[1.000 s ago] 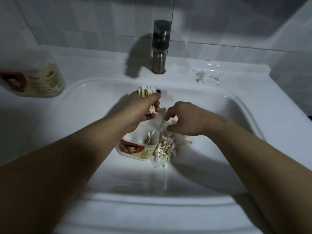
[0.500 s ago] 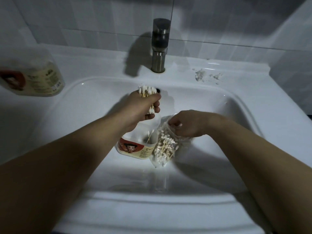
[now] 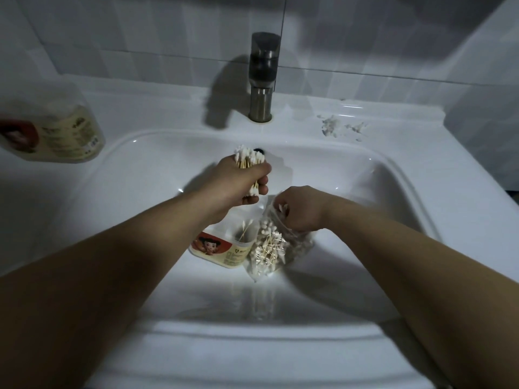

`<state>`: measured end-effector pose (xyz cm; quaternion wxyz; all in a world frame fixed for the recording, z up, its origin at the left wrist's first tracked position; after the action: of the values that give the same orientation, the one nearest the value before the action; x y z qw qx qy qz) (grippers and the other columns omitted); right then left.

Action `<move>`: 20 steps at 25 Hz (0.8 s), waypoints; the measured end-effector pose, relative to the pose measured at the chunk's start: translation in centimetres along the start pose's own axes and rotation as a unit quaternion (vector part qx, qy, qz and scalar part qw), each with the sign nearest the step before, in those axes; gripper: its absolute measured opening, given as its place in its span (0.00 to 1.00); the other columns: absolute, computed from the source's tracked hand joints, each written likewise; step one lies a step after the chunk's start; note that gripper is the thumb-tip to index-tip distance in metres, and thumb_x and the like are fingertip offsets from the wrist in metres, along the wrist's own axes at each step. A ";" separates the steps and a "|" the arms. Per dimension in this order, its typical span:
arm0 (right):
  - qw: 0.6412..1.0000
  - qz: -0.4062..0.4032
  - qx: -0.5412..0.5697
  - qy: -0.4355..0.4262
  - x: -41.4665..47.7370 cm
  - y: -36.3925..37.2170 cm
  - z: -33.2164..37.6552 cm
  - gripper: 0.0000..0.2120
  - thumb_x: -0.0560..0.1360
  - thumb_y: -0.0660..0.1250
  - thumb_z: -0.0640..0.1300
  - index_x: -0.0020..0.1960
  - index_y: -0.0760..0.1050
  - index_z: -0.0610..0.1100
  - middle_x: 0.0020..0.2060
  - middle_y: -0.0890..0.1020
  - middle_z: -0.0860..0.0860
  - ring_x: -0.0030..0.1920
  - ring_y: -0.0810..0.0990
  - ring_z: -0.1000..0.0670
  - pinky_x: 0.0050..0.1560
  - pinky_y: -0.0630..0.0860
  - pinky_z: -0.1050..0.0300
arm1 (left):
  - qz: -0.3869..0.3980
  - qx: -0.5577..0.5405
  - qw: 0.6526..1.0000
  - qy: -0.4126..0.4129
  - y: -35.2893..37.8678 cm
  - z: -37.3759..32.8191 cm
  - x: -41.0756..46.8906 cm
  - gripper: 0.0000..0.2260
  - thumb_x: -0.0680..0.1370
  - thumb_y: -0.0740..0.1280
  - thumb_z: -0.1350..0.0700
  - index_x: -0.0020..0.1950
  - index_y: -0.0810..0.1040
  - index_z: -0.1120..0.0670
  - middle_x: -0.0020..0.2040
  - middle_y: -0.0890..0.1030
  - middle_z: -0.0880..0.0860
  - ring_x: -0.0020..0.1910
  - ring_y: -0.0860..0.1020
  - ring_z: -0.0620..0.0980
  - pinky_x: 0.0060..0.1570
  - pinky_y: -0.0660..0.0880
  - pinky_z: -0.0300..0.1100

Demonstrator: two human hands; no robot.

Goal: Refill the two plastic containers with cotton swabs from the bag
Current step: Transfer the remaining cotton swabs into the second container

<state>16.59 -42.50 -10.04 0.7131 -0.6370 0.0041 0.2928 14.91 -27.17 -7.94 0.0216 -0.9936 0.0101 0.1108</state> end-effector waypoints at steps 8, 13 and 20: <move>0.996 -0.074 -0.041 0.015 -1.5 -3.2 0.0 0.11 0.76 0.65 0.41 0.35 0.74 0.49 0.30 0.76 0.53 0.31 0.72 0.56 0.29 0.64 0.61 | 0.061 0.006 0.998 0.031 1.1 -0.4 -0.7 0.04 0.83 0.67 0.57 0.52 0.80 0.57 0.47 0.87 0.53 0.44 0.86 0.49 0.46 0.83 0.45; 0.997 -0.064 -0.008 0.033 -2.2 -3.9 -0.2 0.08 0.72 0.67 0.38 0.38 0.81 0.48 0.31 0.82 0.52 0.35 0.81 0.53 0.35 0.76 0.60 | 0.082 0.106 0.989 0.070 1.4 -0.3 -0.6 0.05 0.82 0.69 0.57 0.54 0.80 0.57 0.49 0.87 0.54 0.45 0.87 0.51 0.38 0.82 0.43; 0.994 -0.097 0.024 0.042 -2.6 -4.7 -1.7 0.08 0.74 0.67 0.41 0.39 0.82 0.50 0.35 0.84 0.53 0.36 0.81 0.52 0.32 0.70 0.63 | 0.077 0.328 0.934 0.120 0.8 0.0 -0.5 0.04 0.80 0.69 0.51 0.48 0.80 0.50 0.39 0.86 0.48 0.37 0.86 0.46 0.46 0.84 0.51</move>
<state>17.01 -45.24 -5.13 0.7525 -0.6286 -0.0210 0.1953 14.40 -28.01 -7.88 0.3366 -0.9332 0.1247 -0.0171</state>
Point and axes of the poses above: each hand's wrist, its own x-axis towards the middle knuckle, its own y-axis out of the palm, z = x × y, the point moved 3 cm from there along x, towards the middle knuckle
